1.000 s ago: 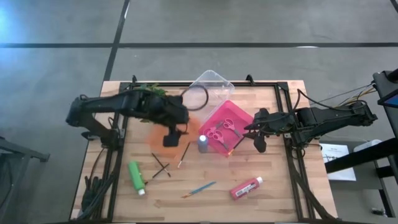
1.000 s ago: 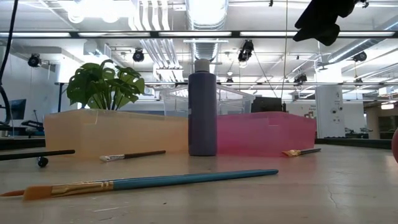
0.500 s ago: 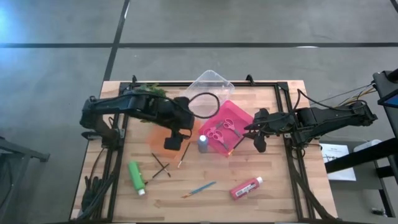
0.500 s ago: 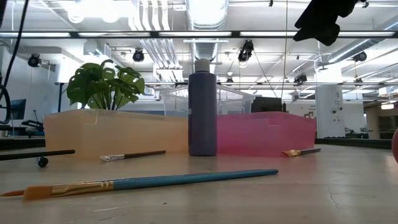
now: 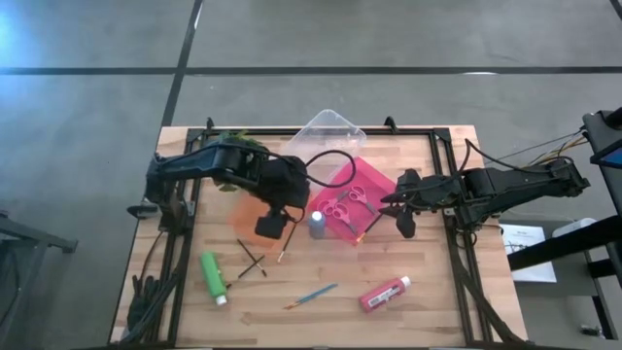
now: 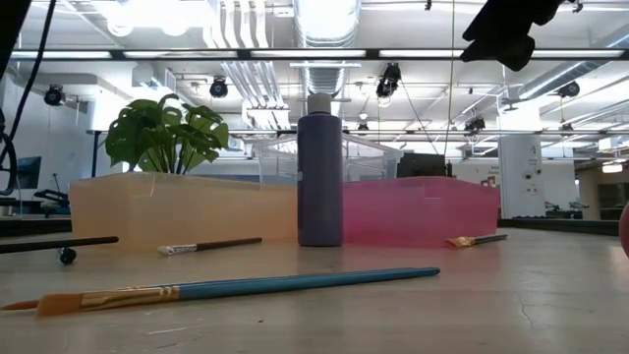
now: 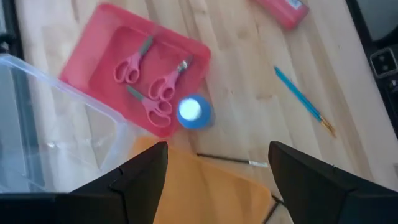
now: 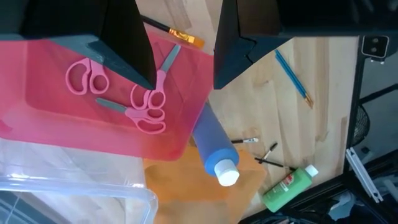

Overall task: Pick & Place Paint Supplies
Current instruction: Put the blue paint bottle into the transparent bin

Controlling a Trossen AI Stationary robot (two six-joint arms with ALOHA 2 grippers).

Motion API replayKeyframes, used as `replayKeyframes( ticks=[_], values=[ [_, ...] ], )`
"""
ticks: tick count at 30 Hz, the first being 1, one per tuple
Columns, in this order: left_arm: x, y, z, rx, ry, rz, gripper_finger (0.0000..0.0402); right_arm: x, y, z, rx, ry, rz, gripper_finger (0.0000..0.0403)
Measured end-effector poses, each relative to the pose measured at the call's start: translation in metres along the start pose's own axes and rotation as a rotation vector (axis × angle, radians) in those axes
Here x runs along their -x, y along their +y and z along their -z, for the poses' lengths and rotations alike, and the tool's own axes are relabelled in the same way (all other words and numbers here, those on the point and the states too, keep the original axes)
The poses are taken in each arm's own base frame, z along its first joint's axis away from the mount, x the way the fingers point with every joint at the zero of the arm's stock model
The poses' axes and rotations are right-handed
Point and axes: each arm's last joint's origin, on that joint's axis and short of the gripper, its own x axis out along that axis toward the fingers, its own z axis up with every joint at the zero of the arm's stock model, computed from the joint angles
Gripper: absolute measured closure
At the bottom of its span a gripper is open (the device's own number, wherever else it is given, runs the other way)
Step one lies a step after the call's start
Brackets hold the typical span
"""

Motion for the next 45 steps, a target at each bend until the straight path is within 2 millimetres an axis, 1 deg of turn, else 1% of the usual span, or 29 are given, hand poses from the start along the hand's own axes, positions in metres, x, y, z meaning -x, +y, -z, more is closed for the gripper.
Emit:
replayKeyframes(
  ticks=[5, 7, 15, 20, 23, 27, 34, 38, 45],
  values=[
    [-0.007, 0.004, -0.004, 0.017, -0.002, -0.005, 0.0115, -0.001, 0.0, 0.0, 0.007, -0.004, 0.001, 0.0245],
    [-0.016, 0.006, -0.008, 0.007, 0.002, -0.006, 0.0115, -0.001, 0.0, 0.0, 0.006, -0.01, -0.002, 0.0245],
    [-0.072, 0.016, -0.023, -0.082, 0.091, 0.003, 0.0115, -0.002, 0.0, 0.0, 0.001, -0.013, -0.003, 0.0245],
    [-0.099, 0.019, -0.026, -0.14, 0.149, 0.02, 0.0115, -0.003, 0.0, 0.002, 0.0, -0.01, -0.001, 0.0245],
    [-0.111, 0.02, -0.027, -0.157, 0.174, 0.03, 0.0115, -0.004, -0.001, 0.003, -0.008, -0.005, 0.002, 0.0245],
    [-0.123, 0.021, -0.028, -0.162, 0.209, 0.018, 0.012, -0.006, -0.002, 0.006, -0.016, 0.004, 0.001, 0.0245],
    [-0.143, 0.02, -0.018, -0.158, 0.281, 0.037, 0.0172, -0.006, -0.001, 0.005, -0.014, 0.002, -0.002, 0.0245],
    [-0.153, 0.019, -0.015, -0.157, 0.29, 0.039, 0.0189, -0.006, -0.001, 0.005, -0.009, 0.001, -0.004, 0.0245],
    [-0.155, 0.022, -0.017, -0.13, 0.267, 0.028, 0.0192, -0.005, -0.001, 0.005, -0.007, -0.001, -0.006, 0.0245]
  ],
)
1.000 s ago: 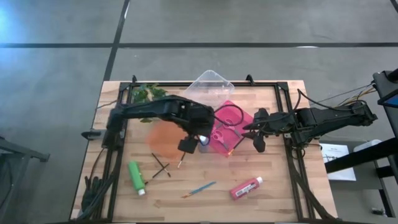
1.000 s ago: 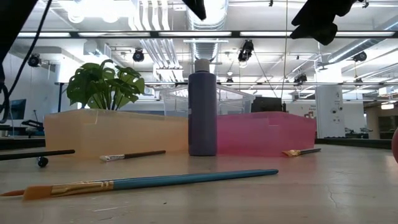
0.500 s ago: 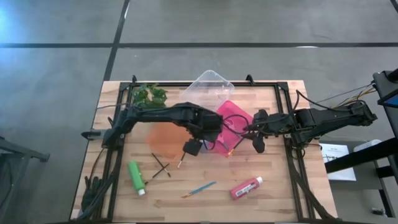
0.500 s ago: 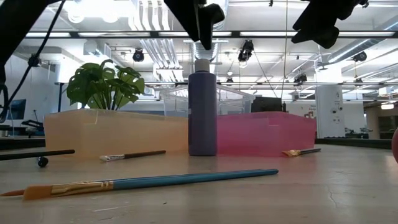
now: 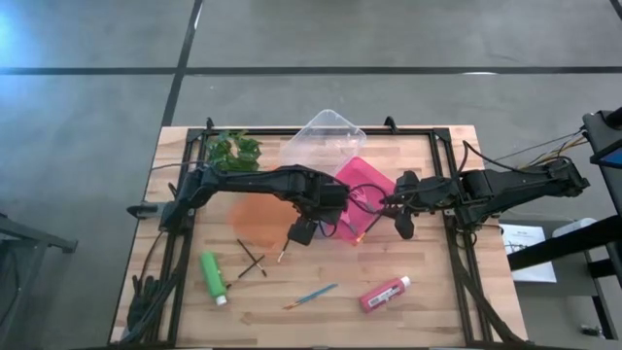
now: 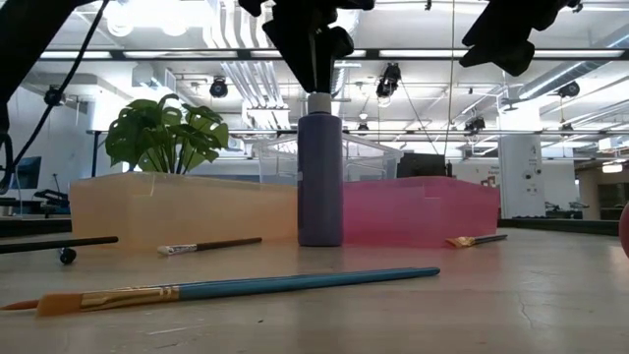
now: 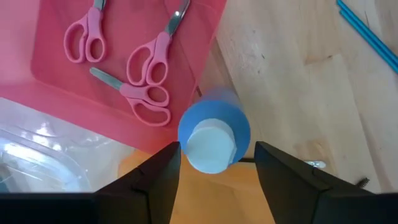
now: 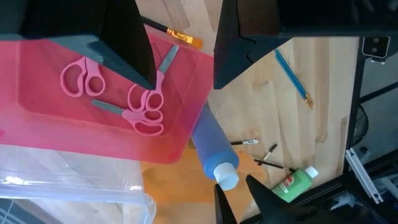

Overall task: Pick & Place Paint Supplies
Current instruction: Put the blue paint bottle into the transparent bin

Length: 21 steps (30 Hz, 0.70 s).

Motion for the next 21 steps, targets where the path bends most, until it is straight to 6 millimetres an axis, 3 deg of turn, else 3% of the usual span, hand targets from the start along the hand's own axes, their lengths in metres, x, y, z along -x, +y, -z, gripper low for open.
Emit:
replayKeyframes(
  ticks=[14, 21],
  values=[
    [-0.02, 0.001, 0.001, 0.008, 0.007, 0.013, 0.0195, 0.0, 0.0, 0.0, -0.009, -0.001, -0.001, 0.0245],
    [-0.021, 0.001, 0.002, 0.012, 0.012, 0.022, 0.0241, 0.0, 0.0, 0.0, -0.012, 0.0, 0.0, 0.0245]
  ],
)
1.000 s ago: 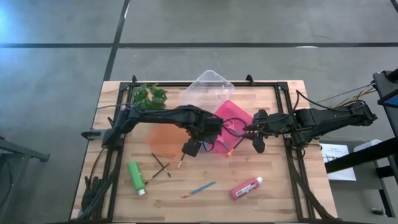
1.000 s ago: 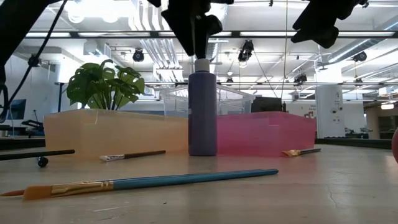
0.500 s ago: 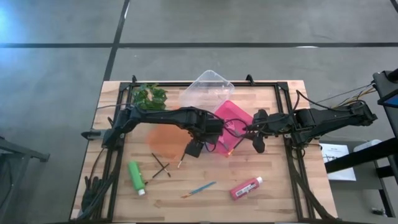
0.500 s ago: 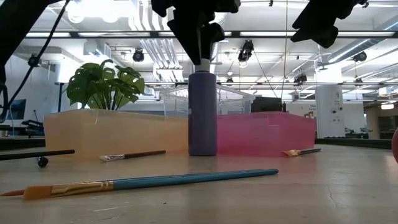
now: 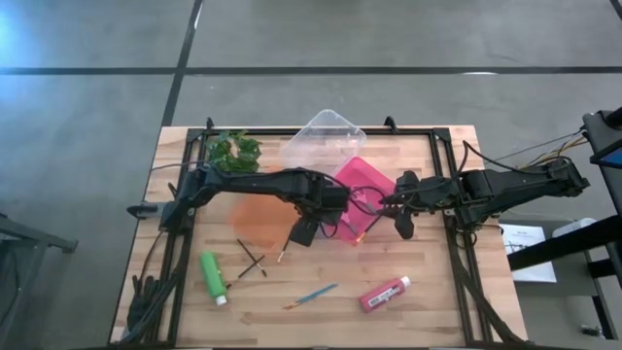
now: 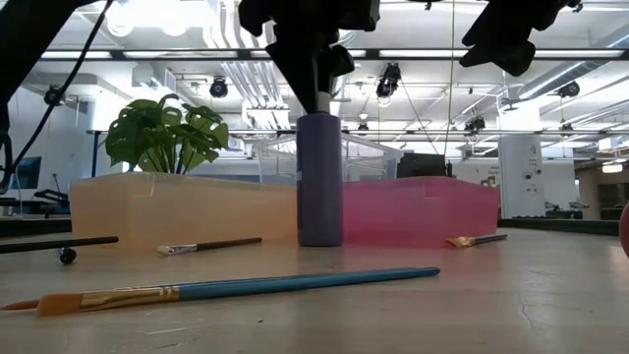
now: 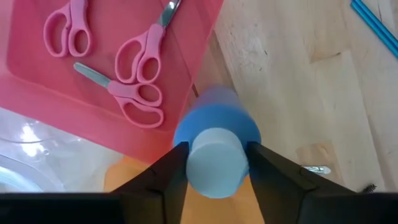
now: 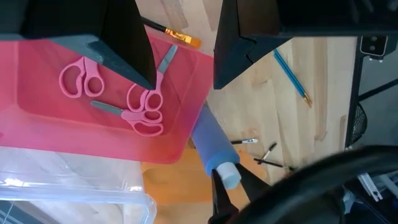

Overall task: Pick & Place Paint Supplies
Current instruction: Put the blue paint bottle into the transparent bin

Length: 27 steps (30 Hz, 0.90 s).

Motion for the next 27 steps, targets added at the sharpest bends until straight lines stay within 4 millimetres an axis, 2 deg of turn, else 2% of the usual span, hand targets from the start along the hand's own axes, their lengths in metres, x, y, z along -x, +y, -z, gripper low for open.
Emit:
replayKeyframes(
  ticks=[5, 14, 22, 27],
  values=[
    [0.008, 0.003, 0.003, 0.013, -0.019, -0.005, 0.0275, 0.0, 0.0, 0.0, 0.0, 0.001, 0.001, 0.0245],
    [0.03, 0.012, 0.016, 0.064, -0.044, -0.007, 0.0278, 0.0, 0.0, -0.001, -0.006, -0.008, -0.003, 0.0245],
    [0.089, 0.02, 0.048, 0.226, -0.075, 0.003, 0.0278, -0.001, 0.001, -0.001, -0.012, -0.015, -0.005, 0.0245],
    [0.121, 0.036, 0.063, 0.395, -0.139, -0.021, 0.0278, -0.002, 0.0, 0.0, -0.008, -0.022, -0.004, 0.0245]
  ],
)
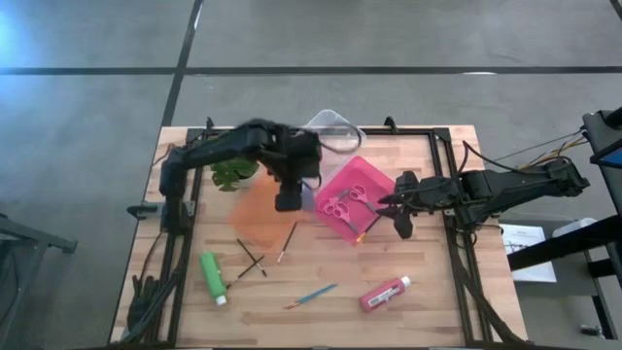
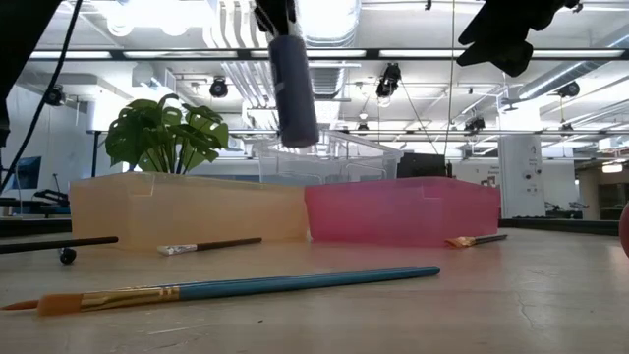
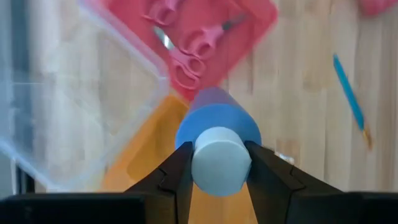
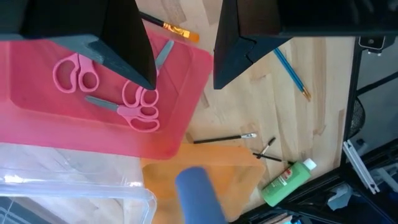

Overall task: Pick & Place Paint Supplies
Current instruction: Put the blue paint bottle into the transparent bin

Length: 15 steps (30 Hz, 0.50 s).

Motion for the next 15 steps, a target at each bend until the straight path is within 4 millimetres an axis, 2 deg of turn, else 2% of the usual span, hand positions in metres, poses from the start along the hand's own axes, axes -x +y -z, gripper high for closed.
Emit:
replayKeyframes(
  ticks=[7, 15],
  values=[
    [0.031, 0.019, 0.003, 0.097, -0.122, 0.028, 0.0278, -0.001, 0.0, 0.001, -0.016, -0.004, -0.003, 0.0245],
    [0.037, 0.044, 0.005, 0.176, -0.164, -0.067, 0.0278, -0.001, 0.0, 0.001, -0.02, -0.005, -0.003, 0.0245]
  ],
)
